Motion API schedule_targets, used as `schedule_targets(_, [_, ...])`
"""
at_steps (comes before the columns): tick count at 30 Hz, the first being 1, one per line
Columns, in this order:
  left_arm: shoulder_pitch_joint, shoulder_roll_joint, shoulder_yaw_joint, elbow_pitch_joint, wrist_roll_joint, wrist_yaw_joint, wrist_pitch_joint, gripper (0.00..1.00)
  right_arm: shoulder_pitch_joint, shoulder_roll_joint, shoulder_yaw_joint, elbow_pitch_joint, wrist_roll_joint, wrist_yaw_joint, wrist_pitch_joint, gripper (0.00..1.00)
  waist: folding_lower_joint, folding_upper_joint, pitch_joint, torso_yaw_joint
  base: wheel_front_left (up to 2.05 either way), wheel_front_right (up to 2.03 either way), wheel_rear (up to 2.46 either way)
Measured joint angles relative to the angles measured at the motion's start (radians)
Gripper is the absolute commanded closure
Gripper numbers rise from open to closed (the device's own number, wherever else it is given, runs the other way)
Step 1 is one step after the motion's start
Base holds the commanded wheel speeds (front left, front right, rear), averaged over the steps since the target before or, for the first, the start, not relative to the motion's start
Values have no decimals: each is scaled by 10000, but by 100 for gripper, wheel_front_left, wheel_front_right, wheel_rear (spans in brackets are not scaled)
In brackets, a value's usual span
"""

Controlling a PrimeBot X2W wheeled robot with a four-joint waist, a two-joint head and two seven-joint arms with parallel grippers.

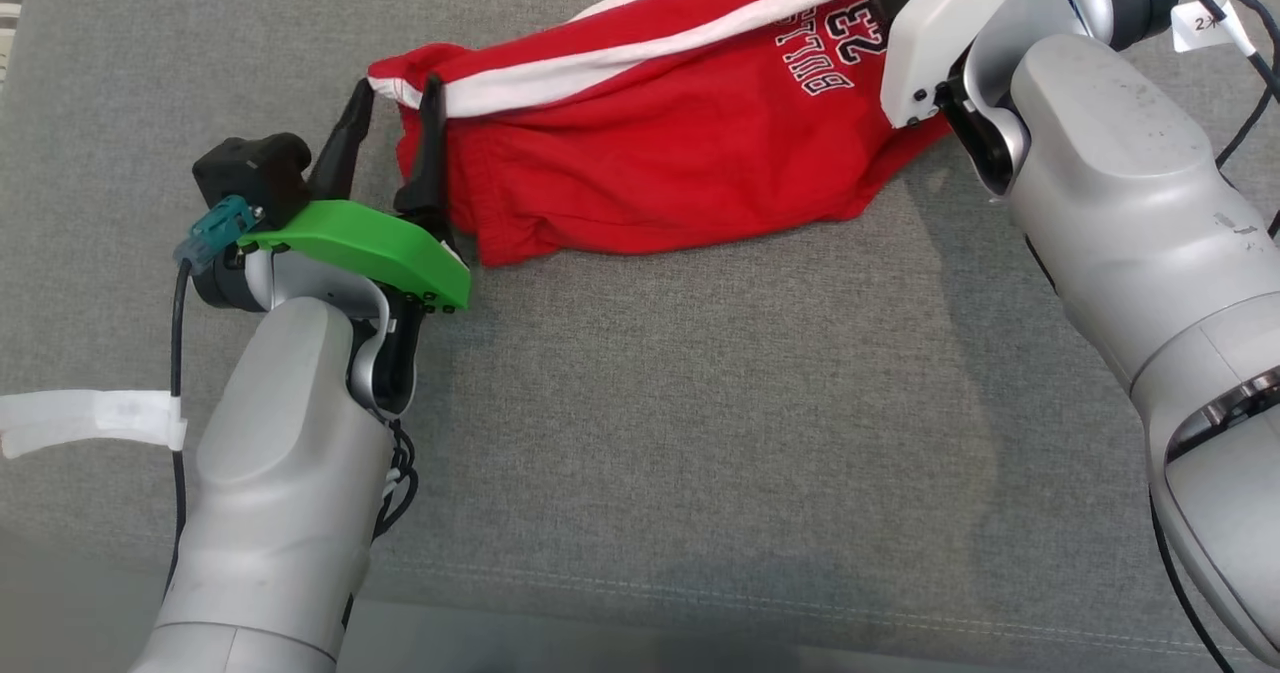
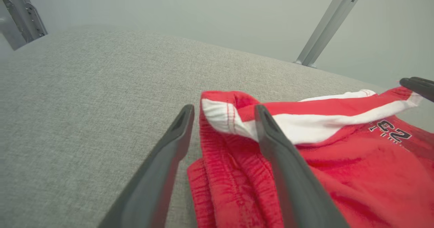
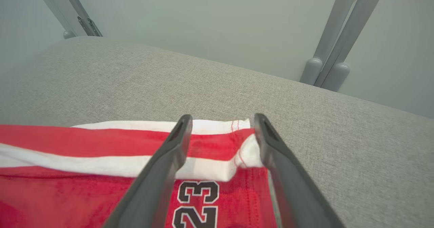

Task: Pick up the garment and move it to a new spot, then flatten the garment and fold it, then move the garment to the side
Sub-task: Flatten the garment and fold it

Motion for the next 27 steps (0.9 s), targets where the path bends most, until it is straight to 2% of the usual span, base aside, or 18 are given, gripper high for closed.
schedule_targets(7, [585,0,704,-846,399,0,0,0,239,-4,207,-61,314,0,-349,0,-1,0,-371,-170,0,0,0])
schedule_targets(19, [2915,-31,2102,-3741,1929,61,0,0,1315,-295,598,-100,1035,0,-249,0,-2,0,-1234,-506,0,0,0])
schedule_targets(27, [4241,-40,1670,-5394,2499,443,0,0,1819,-527,623,88,1536,0,228,0,-3,0,-1524,-404,0,0,0])
